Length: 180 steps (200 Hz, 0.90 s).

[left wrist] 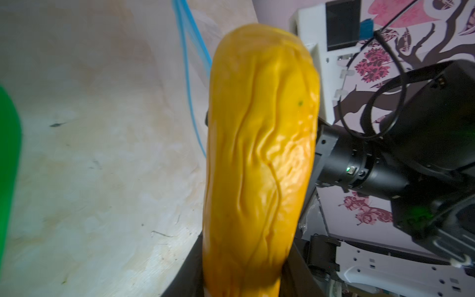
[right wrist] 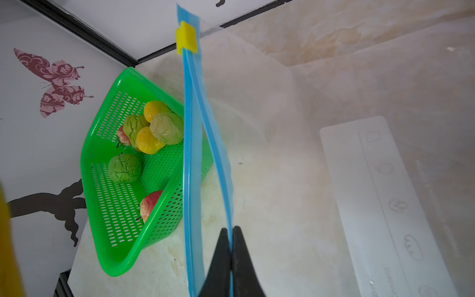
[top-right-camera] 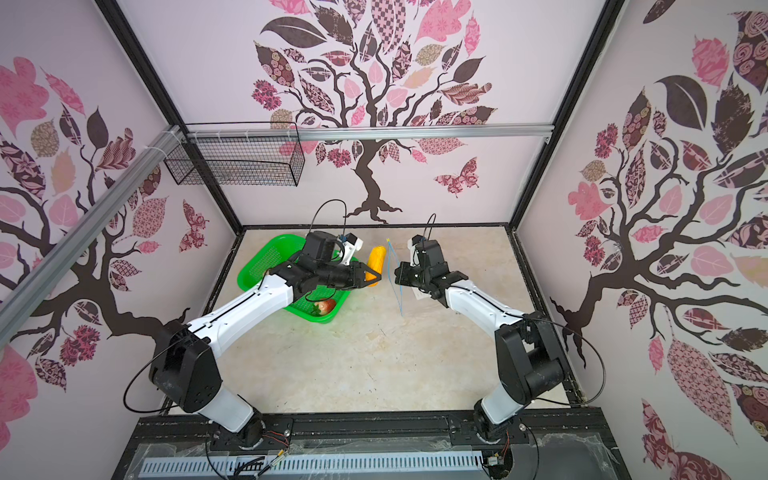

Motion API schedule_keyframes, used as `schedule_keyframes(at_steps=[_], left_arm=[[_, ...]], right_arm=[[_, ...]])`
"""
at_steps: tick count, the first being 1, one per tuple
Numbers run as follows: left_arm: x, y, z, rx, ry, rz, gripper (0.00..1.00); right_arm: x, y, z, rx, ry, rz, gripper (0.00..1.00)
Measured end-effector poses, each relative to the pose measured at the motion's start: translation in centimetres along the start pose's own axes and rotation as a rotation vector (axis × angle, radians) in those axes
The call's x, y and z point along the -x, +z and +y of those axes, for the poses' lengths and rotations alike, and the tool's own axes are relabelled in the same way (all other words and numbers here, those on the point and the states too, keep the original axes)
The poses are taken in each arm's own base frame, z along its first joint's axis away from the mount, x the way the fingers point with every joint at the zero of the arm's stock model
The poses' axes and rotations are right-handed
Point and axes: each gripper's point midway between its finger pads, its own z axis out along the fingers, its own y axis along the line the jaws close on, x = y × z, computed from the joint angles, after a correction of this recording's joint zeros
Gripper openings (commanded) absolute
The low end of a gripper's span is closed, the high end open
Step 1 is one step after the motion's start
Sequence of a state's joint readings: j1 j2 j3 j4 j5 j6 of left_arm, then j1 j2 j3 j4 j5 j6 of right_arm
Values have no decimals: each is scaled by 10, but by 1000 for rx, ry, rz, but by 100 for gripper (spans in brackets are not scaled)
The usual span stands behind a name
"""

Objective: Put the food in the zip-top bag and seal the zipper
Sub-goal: 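Carry the orange fruit with the left gripper into the bag mouth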

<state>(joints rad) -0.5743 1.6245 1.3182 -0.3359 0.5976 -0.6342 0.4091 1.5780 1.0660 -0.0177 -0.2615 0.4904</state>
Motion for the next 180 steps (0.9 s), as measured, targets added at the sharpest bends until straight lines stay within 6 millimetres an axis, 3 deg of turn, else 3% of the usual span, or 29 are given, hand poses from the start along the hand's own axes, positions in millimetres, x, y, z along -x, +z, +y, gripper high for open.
schedule_keyframes(at_steps=[24, 45, 123, 180], left_arm=[[-11, 21, -5, -45, -35, 44, 23], [-17, 31, 4, -34, -74, 68, 23], [-20, 35, 14, -3, -109, 78, 23], [-41, 48, 56, 141, -169, 142, 22]], right_arm=[[-7, 1, -2, 10, 7, 6, 0], [-15, -1, -6, 6, 10, 16, 0], [4, -20, 10, 49, -18, -64, 0], [0, -23, 10, 60, -25, -72, 0]])
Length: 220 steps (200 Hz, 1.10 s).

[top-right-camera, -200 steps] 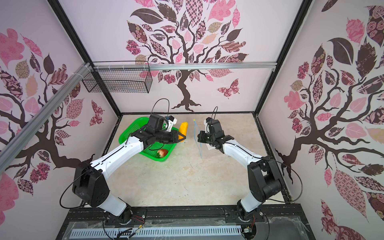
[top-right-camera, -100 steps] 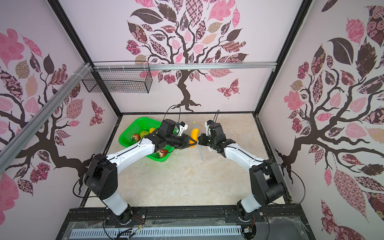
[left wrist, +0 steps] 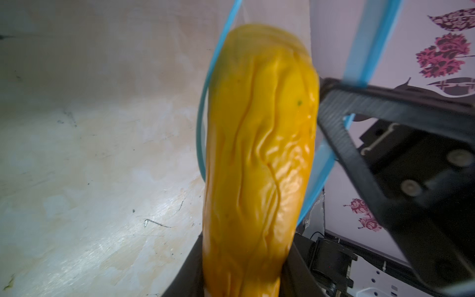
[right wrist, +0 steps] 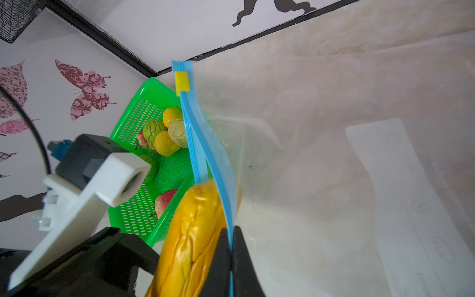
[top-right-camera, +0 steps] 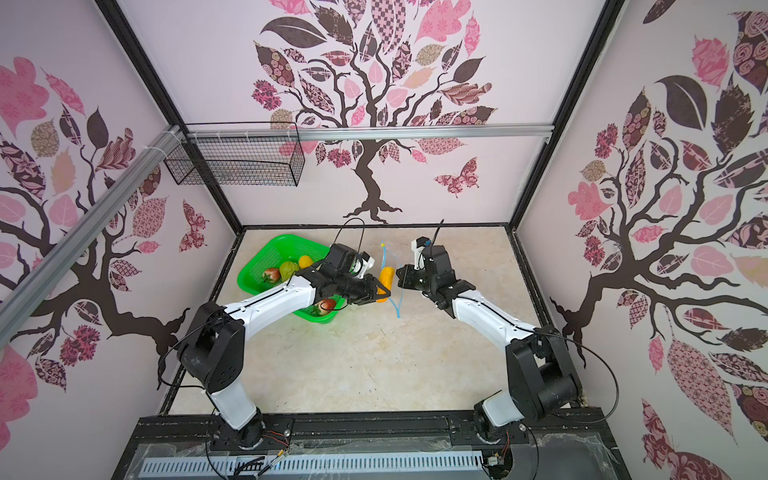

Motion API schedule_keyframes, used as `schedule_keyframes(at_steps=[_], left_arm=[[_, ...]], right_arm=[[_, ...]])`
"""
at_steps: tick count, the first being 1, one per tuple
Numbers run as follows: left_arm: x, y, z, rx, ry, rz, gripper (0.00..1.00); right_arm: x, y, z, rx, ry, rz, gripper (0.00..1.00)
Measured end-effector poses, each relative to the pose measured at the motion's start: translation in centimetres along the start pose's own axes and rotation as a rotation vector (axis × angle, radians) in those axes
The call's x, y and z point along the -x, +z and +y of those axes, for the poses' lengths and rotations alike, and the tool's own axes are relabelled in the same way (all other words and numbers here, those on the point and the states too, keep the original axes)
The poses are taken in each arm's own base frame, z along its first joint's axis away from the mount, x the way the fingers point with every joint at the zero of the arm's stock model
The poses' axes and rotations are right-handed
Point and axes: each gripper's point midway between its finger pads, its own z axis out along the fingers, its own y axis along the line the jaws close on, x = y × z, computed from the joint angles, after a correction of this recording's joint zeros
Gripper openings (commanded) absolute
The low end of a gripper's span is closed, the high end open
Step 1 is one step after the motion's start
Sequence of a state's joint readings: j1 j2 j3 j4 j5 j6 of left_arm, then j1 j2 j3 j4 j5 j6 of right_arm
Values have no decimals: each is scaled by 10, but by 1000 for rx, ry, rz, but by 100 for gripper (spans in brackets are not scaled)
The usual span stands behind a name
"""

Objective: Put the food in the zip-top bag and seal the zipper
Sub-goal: 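Carry the orange fruit with the left gripper into the bag mouth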

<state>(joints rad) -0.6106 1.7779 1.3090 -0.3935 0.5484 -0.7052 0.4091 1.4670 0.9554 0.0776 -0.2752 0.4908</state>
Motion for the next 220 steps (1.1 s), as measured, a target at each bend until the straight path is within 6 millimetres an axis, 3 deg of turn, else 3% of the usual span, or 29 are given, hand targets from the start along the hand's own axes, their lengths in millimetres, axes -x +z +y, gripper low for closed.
schedule_keyframes(at_steps=[22, 95, 115, 149, 220], left_arm=[[-2, 2, 11, 56, -18, 12, 22], [12, 6, 10, 97, -5, 2, 28], [14, 10, 10, 101, -8, 6, 34], [15, 16, 13, 103, -27, 13, 55], [15, 16, 13, 104, -41, 13, 65]], right_arm=[[-3, -1, 2, 18, -2, 3, 0], [-15, 1, 27, 106, -25, 43, 0], [-18, 1, 33, 127, -30, 55, 0], [-20, 2, 35, 137, -32, 63, 0], [-24, 4, 31, 116, -28, 75, 0]])
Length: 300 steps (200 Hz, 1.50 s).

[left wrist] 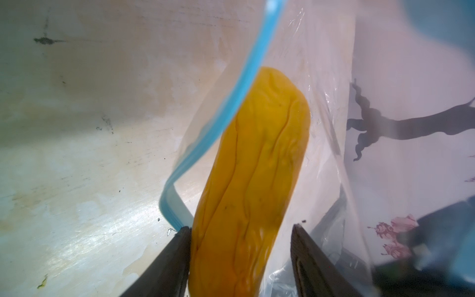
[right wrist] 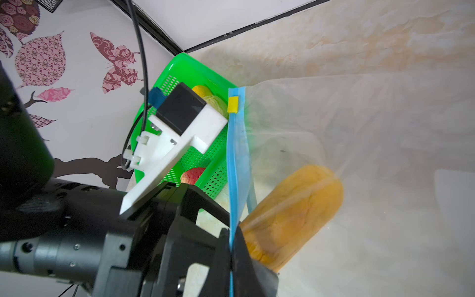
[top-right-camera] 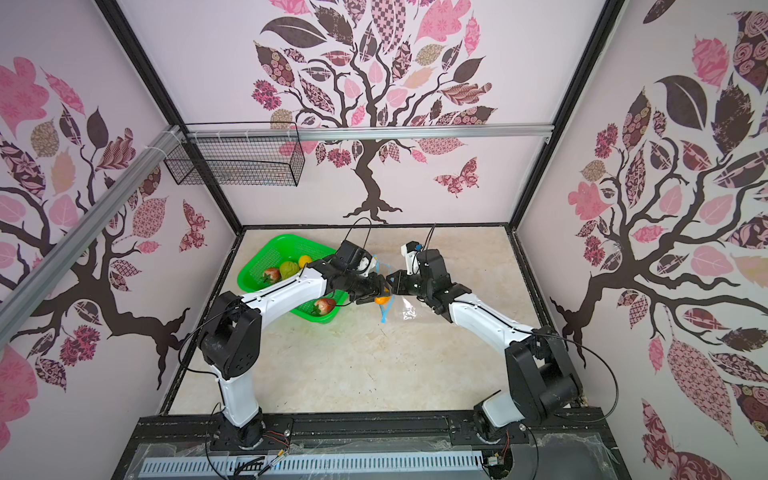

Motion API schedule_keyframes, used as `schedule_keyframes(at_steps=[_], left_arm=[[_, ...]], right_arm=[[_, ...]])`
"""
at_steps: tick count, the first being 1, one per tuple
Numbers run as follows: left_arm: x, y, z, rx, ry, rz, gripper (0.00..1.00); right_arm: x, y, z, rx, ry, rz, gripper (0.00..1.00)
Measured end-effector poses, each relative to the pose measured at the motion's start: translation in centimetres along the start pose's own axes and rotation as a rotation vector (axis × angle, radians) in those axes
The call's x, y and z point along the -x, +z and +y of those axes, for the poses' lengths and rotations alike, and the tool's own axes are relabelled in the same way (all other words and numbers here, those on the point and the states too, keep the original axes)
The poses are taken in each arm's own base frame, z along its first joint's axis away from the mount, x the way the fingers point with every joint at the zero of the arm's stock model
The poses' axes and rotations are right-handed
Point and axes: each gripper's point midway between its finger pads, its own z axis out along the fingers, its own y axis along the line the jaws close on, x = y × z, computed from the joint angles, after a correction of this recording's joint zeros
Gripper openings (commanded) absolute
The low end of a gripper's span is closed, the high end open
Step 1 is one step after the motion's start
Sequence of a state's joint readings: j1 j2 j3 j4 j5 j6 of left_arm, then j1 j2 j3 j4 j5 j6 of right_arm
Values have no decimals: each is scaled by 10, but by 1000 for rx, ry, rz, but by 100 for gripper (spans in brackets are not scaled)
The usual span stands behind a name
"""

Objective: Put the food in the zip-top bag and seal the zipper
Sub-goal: 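Carry the orange fruit with the left gripper into the bag mouth, then open the left gripper to drop the orange fruit inside the bag, then withdraw the left gripper from the bag back over the green basket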

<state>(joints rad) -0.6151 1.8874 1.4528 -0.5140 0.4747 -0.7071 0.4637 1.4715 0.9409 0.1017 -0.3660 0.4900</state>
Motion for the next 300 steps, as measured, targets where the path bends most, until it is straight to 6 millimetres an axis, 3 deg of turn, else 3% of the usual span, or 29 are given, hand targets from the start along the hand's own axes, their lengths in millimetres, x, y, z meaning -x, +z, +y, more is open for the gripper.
schedule_keyframes(at_steps=[12, 85, 105, 131, 158, 183, 211, 220, 234, 259, 300], left_arm=[[1, -5, -4, -5, 5, -8, 71], [11, -64, -45, -88, 79, -133, 71], [13, -74, -36, -70, 73, -168, 70], [17, -82, -2, -17, 21, -212, 69], [20, -76, 25, 22, -23, -220, 69], [21, -61, 18, -2, -4, -207, 69], [17, -24, 13, -22, 6, -132, 66], [14, -13, 11, -24, 10, -106, 60], [8, 0, 6, -32, 26, -71, 39], [0, 7, -1, -47, 45, -39, 14], [6, 4, 13, 14, 93, -36, 15]], right_arm=[[-1, 2, -3, -14, 4, 4, 0], [5, 4, -23, -30, 50, 10, 0], [5, 3, -23, -30, 52, 11, 0], [4, 3, -22, -25, 53, 17, 0], [3, 1, -21, -23, 51, 23, 0], [6, -7, -16, -21, 42, 19, 0], [14, -21, -7, -19, 17, -11, 0], [17, -25, -5, -23, 6, -22, 0], [22, -29, -3, -37, -2, -36, 0], [27, -35, -7, -78, -20, -49, 0], [30, -47, -16, -165, -38, -64, 0]])
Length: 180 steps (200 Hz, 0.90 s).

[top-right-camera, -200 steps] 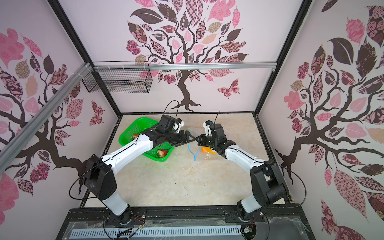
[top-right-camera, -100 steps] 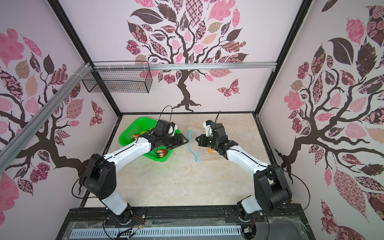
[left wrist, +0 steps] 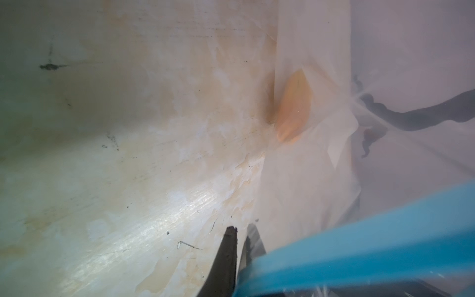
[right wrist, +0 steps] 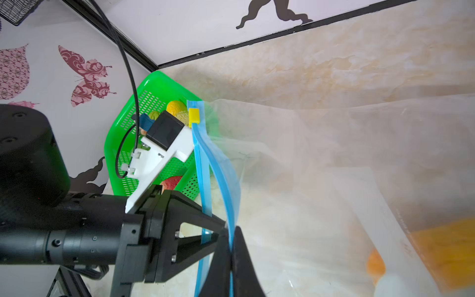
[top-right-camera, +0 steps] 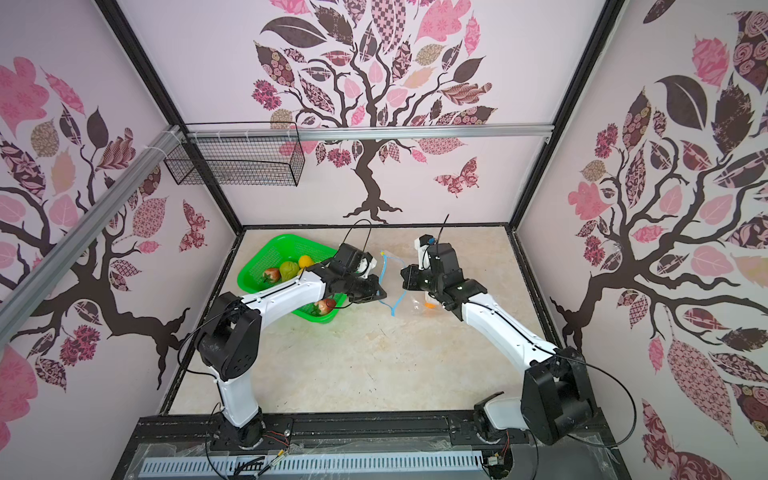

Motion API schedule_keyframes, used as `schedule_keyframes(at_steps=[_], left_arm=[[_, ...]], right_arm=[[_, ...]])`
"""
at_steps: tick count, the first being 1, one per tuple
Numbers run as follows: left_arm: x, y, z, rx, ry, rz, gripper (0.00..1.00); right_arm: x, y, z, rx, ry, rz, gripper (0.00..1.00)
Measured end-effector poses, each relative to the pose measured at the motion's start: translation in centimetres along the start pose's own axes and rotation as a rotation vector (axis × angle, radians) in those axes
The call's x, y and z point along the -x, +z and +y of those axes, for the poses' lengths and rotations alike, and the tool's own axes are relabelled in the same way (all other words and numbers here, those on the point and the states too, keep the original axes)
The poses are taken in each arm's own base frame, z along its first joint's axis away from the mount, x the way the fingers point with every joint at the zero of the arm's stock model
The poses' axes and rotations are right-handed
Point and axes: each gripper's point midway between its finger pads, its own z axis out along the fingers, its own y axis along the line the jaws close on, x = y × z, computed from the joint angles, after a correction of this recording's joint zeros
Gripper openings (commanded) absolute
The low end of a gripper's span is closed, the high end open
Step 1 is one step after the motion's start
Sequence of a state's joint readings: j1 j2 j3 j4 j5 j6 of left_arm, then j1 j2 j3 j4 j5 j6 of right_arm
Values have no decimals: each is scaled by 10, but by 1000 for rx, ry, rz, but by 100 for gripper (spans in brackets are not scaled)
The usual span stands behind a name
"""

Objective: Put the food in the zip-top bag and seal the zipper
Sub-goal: 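Withdraw the left gripper from the bag back over the green basket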

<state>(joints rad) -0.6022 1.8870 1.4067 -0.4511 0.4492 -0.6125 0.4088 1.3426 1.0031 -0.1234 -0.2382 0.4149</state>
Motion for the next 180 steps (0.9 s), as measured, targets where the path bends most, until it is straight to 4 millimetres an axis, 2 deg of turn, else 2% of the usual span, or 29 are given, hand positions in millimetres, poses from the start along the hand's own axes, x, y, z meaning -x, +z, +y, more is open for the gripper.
schedule_keyframes(at_steps=[33, 59, 73, 106, 132, 155, 180], left_arm=[[17, -2, 26, 71, 10, 3, 21], [32, -9, 43, 127, 20, -7, 32], [35, -13, 47, 151, 31, -8, 37], [35, -18, 45, 163, 55, 5, 57], [31, -24, 45, 164, 43, 19, 65], [38, -47, 37, 154, 43, -23, 69], [58, -100, 30, 145, 49, -147, 72]], right_arm=[[4, -9, 3, 0, 1, -17, 0], [4, -8, 7, 28, 21, -20, 0], [3, -6, 11, 55, 36, -20, 0], [-3, 10, 12, 102, 67, -7, 0], [-5, 22, 12, 124, 83, -2, 0], [-5, 32, 13, 147, 95, -2, 0], [-5, 41, 12, 166, 111, -2, 0]])
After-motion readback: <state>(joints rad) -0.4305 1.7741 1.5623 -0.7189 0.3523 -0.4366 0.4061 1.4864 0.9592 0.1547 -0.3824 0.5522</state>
